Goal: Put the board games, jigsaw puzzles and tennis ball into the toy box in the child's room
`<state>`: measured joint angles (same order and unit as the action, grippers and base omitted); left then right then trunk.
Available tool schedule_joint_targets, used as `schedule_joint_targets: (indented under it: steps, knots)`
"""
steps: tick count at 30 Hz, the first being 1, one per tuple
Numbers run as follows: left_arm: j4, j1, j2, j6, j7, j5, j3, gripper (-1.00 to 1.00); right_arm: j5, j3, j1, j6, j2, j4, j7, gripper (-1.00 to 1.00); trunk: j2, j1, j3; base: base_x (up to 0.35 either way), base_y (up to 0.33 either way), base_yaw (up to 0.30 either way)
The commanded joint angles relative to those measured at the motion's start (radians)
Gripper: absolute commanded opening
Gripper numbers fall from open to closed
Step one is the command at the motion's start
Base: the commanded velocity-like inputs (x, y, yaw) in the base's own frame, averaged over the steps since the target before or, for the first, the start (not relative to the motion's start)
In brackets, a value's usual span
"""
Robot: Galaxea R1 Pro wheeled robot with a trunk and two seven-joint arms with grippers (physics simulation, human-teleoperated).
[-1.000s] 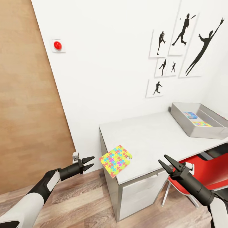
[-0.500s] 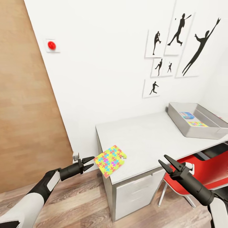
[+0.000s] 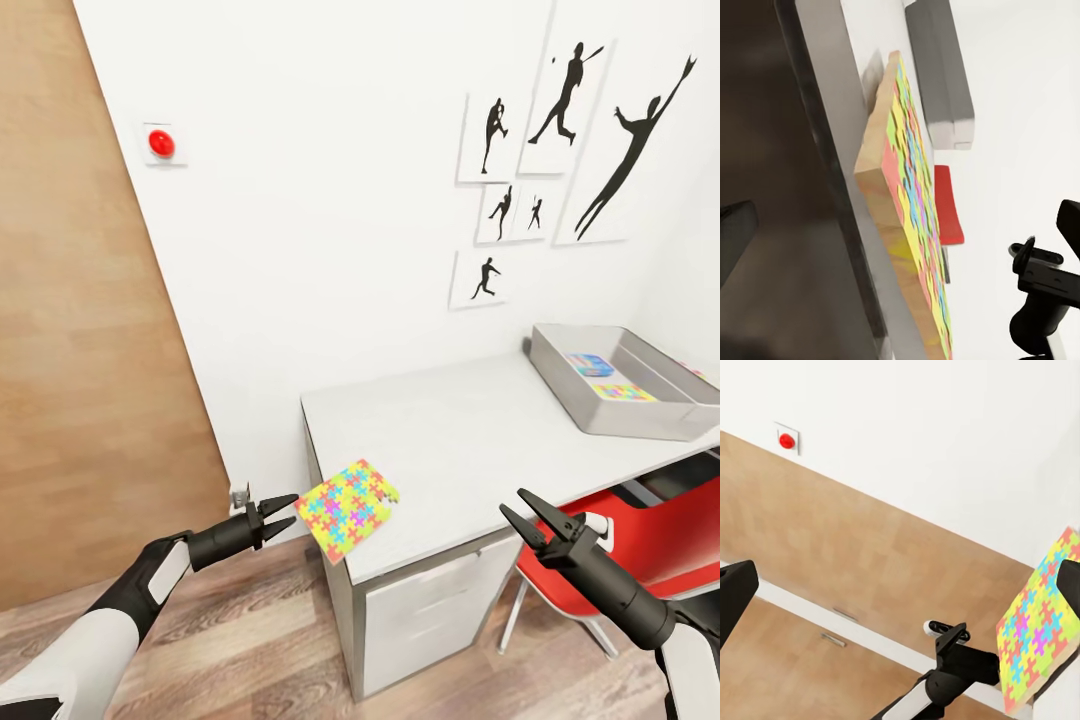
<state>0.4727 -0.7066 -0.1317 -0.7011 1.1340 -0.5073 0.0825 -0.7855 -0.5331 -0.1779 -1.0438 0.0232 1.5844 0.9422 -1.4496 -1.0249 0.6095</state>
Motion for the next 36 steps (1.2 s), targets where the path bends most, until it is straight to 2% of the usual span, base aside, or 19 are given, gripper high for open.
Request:
schedule_joint_targets:
  steps: [1, 23, 36]
  knots:
    - [0.000, -0.001, 0.000, -0.008, 0.001, -0.003, 0.000, 1.00, 0.005, -0.002, -0.001, -0.003, 0.001, 0.000, 0.006, 1.00, 0.000, 0.000, 0.001, 0.119, 0.030, 0.000]
    - [0.000, -0.001, 0.000, -0.008, 0.001, -0.003, -0.001, 1.00, 0.006, -0.001, -0.001, -0.003, 0.001, 0.000, 0.005, 1.00, 0.000, 0.000, 0.001, 0.027, 0.007, 0.000]
    - [0.000, -0.001, 0.001, -0.008, 0.001, -0.003, -0.001, 1.00, 0.005, -0.002, -0.001, -0.003, 0.000, 0.000, 0.005, 1.00, 0.000, 0.000, 0.001, 0.000, -0.115, 0.000]
